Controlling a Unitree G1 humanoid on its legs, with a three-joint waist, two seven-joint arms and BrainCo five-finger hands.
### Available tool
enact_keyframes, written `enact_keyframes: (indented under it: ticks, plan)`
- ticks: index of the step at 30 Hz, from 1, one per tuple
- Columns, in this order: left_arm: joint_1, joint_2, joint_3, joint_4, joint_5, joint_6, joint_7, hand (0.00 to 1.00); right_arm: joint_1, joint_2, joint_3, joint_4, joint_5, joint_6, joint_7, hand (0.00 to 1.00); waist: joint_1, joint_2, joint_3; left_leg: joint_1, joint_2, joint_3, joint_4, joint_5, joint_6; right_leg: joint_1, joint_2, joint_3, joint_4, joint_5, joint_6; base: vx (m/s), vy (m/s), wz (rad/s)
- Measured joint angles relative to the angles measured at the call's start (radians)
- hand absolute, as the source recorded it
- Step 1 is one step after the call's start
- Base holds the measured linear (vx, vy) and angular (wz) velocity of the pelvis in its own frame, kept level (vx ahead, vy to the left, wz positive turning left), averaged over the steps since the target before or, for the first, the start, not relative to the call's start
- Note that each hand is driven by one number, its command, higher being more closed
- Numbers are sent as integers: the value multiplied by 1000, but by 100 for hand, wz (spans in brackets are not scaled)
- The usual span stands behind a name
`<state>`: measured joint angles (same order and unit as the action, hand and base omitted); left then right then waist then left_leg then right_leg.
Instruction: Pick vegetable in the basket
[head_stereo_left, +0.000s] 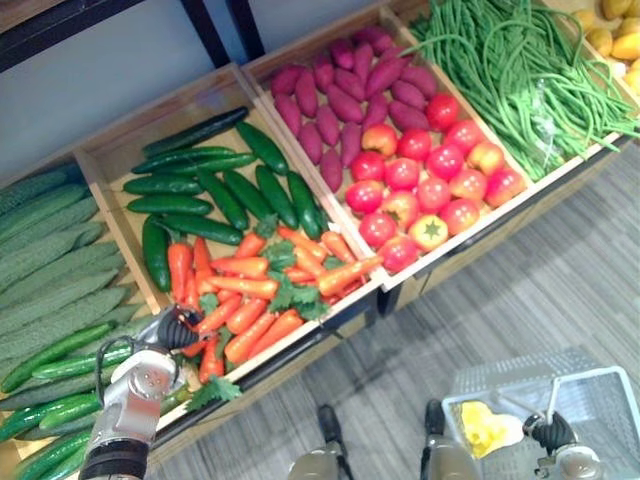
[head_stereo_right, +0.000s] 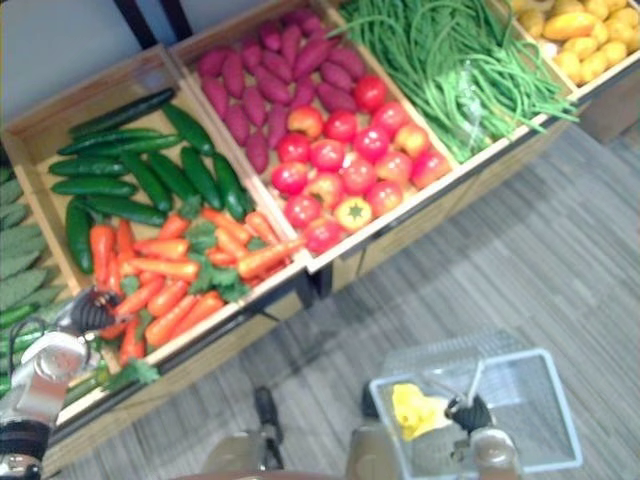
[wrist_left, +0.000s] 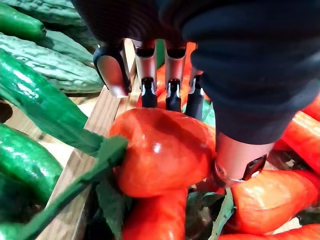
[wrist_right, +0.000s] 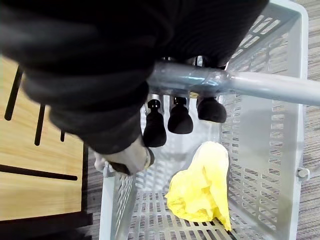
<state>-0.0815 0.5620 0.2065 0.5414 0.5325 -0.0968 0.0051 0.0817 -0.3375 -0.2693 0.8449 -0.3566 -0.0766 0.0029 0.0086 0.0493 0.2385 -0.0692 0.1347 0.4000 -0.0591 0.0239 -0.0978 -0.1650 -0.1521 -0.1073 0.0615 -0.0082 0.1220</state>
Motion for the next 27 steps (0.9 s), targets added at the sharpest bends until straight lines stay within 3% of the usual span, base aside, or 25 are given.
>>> enact_keyframes:
  ticks: [11, 17, 27]
  plan:
    - [124, -55, 87, -187, 40, 56, 3, 100, 3, 4, -50, -3, -25, 7, 3, 100, -3, 2, -1, 9, 8, -23, 27, -7, 0, 28, 5, -17, 7, -13, -4, 3, -3, 4]
    - [172, -56, 135, -370, 40, 56, -12, 100, 8, 13, -79, 18, -37, 11, 6, 100, 3, 12, -15, 42, -1, -56, 0, 9, 3, 84, 0, -54, -16, -13, -5, 4, 1, 17]
    - [192, -55, 162, -438, 41, 53, -29, 100, 28, 33, -100, 37, -37, 21, 29, 100, 20, 18, -70, 72, -13, -80, -35, 28, 7, 121, -5, -78, -33, -11, -3, 0, 3, 7]
